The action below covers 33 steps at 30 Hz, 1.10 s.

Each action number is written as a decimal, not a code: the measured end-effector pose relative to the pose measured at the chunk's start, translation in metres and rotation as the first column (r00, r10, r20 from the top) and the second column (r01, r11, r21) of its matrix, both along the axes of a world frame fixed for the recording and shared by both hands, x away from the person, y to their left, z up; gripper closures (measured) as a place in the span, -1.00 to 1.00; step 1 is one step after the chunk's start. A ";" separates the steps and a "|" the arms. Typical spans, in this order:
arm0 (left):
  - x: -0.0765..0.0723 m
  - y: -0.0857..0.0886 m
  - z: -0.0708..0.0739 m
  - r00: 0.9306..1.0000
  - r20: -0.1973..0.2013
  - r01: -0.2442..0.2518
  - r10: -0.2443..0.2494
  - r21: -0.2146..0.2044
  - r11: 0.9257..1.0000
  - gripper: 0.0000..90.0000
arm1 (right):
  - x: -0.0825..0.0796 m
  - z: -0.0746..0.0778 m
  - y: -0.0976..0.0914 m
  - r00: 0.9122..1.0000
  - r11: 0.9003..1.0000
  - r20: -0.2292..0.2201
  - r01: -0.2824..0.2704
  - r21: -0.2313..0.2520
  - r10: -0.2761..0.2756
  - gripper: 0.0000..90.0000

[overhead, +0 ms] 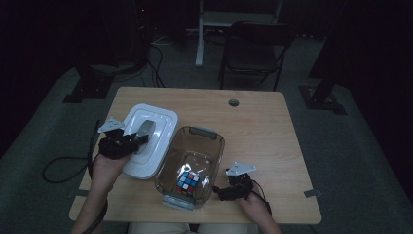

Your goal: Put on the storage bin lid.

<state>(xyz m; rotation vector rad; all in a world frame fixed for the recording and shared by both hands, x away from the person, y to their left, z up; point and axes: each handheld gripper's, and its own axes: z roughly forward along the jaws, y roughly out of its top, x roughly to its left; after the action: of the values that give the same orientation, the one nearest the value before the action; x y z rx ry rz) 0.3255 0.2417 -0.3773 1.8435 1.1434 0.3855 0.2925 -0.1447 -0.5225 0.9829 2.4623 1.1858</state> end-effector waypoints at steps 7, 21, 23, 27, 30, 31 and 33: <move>-0.001 -0.009 0.004 0.998 0.000 0.060 -0.060 0.002 0.998 0.55 | 0.006 0.000 0.027 1.000 1.000 0.012 -0.020 -0.011 0.021 -0.72; 0.001 -0.032 0.002 0.989 -0.016 0.147 -0.147 -0.016 0.989 0.55 | 0.020 0.004 0.048 1.000 1.000 0.027 0.002 0.026 -0.003 -0.72; 0.002 -0.036 -0.001 0.987 -0.024 0.157 -0.157 -0.003 0.988 0.55 | 0.020 0.006 0.044 0.999 0.999 0.028 0.015 0.034 -0.016 -0.72; 0.001 -0.043 -0.003 0.985 -0.029 0.169 -0.169 -0.003 0.986 0.55 | 0.021 0.008 0.033 0.998 0.998 0.037 0.048 0.040 -0.049 -0.72; -0.002 -0.048 -0.003 0.981 -0.027 0.192 -0.192 -0.020 0.981 0.55 | 0.022 0.009 0.027 0.997 0.997 0.042 0.059 0.042 -0.061 -0.72; -0.002 -0.050 -0.004 0.980 -0.030 0.195 -0.196 -0.024 0.980 0.55 | 0.022 0.010 0.024 0.997 0.997 0.048 0.063 0.042 -0.065 -0.72; -0.003 -0.054 -0.005 0.979 -0.034 0.203 -0.203 -0.018 0.979 0.55 | 0.022 0.010 0.019 0.996 0.996 0.048 0.077 0.047 -0.079 -0.72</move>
<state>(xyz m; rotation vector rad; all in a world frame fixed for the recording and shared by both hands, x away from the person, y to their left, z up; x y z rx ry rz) 0.3227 0.1873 -0.3825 1.9401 0.9671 0.2272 0.3149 -0.1254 -0.5120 1.0386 2.3469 1.2300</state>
